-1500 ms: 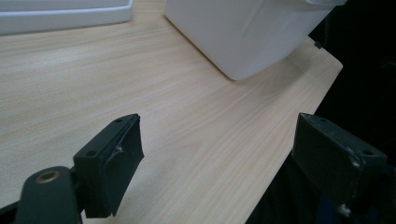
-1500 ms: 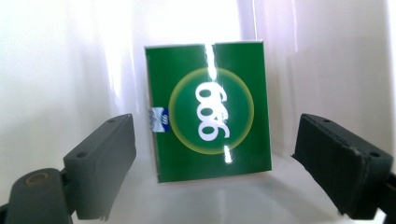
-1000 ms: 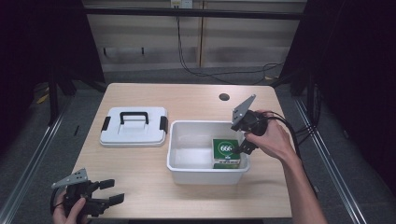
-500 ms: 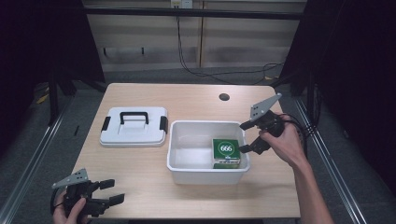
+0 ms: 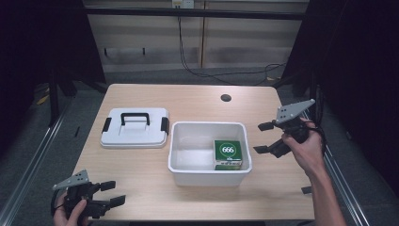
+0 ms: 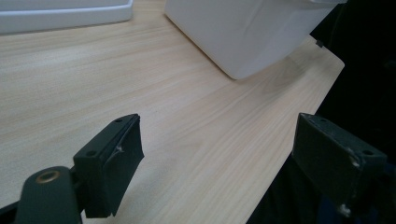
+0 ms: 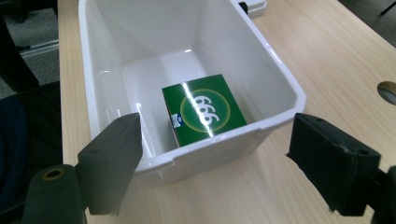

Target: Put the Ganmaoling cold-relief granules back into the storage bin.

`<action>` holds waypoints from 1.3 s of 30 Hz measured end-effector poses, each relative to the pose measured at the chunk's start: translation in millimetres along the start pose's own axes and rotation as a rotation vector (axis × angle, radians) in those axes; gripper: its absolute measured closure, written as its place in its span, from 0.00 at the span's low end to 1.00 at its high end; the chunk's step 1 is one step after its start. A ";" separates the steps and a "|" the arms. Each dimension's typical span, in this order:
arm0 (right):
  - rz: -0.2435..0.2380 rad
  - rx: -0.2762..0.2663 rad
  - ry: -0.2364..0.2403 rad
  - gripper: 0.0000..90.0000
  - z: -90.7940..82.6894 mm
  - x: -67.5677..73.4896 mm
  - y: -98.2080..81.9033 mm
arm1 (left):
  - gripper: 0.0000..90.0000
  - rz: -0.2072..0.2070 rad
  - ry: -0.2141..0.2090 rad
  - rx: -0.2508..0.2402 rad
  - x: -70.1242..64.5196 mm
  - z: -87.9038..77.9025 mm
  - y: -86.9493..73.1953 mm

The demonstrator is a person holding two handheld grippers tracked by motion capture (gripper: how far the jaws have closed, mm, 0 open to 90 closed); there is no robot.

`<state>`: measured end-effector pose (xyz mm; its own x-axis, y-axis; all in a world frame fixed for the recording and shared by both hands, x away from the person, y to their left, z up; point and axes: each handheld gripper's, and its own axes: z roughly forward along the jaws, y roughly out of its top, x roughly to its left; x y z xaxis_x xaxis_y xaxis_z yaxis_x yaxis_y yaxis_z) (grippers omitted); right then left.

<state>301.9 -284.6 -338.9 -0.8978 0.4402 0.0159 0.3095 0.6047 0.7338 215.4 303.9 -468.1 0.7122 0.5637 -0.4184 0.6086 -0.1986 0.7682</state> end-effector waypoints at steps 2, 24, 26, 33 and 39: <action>0.013 0.000 -0.009 0.19 -2.0 0.6 -4.7 | 0.18 0.001 -0.001 -0.002 -0.2 -0.2 0.0; 0.144 -0.015 -0.063 0.16 -13.5 8.9 -65.9 | 0.18 -0.001 0.003 0.003 0.2 1.2 -0.1; 0.160 -0.004 -0.068 0.15 -12.6 12.1 -70.0 | 0.18 -0.001 0.003 0.004 0.4 1.2 0.0; 0.210 -0.032 -0.112 0.15 -7.0 17.4 -92.8 | 0.18 -0.002 0.004 0.013 0.6 3.0 0.2; 0.262 -0.099 -0.184 0.14 1.4 18.0 -113.4 | 0.18 0.006 0.008 0.015 0.0 3.3 0.2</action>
<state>251.0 -344.3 -422.8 -0.7173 0.6900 0.0968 0.4826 0.3918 0.7833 216.6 301.2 -469.6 0.7132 0.5687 -0.4098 0.6093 -0.2139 0.7636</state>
